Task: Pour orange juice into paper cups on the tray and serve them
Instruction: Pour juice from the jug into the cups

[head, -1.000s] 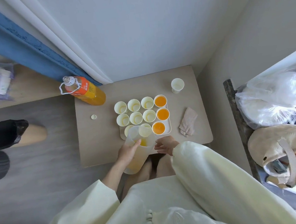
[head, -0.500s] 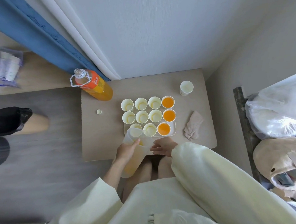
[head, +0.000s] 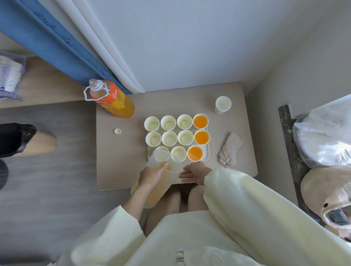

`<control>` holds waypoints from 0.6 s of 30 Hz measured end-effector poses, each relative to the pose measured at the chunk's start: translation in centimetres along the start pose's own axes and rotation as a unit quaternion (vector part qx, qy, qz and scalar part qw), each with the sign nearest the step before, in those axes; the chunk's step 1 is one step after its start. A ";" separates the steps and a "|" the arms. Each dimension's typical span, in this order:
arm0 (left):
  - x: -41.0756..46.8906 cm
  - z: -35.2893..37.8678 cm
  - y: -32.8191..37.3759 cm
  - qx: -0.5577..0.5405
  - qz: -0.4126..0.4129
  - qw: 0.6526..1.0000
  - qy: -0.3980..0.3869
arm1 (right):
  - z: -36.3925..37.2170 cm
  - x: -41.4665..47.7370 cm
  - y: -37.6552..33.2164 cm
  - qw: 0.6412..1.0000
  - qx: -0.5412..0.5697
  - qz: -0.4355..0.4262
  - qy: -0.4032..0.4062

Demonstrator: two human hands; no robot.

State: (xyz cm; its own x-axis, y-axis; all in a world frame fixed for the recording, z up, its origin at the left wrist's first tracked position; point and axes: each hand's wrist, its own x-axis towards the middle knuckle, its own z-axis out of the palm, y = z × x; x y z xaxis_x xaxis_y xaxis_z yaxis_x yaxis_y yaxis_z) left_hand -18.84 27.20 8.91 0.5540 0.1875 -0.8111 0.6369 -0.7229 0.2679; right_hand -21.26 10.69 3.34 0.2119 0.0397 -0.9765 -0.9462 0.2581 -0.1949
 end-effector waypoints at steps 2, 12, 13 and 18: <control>0.1 0.0 0.1 0.006 0.003 1.000 -0.001 | 0.0 -0.1 -0.1 1.000 0.002 0.004 -0.001; 0.4 -0.1 0.2 0.007 0.002 1.000 -0.004 | 0.2 -0.1 -0.2 1.000 -0.001 0.018 -0.008; 0.4 -0.1 0.2 0.008 0.002 1.000 -0.003 | 0.2 -0.1 -0.2 1.000 0.000 0.017 -0.007; 0.4 -0.1 0.3 0.010 0.001 1.000 -0.001 | 0.1 -0.1 -0.2 1.000 0.000 0.020 -0.004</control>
State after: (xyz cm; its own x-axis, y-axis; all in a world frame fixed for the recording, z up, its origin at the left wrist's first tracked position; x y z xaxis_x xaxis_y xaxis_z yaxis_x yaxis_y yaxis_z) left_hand -18.37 27.12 8.73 0.5540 0.1848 -0.8117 0.6251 -0.7363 0.2590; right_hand -21.08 10.72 3.50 0.1748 0.0574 -0.9829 -0.9544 0.2553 -0.1548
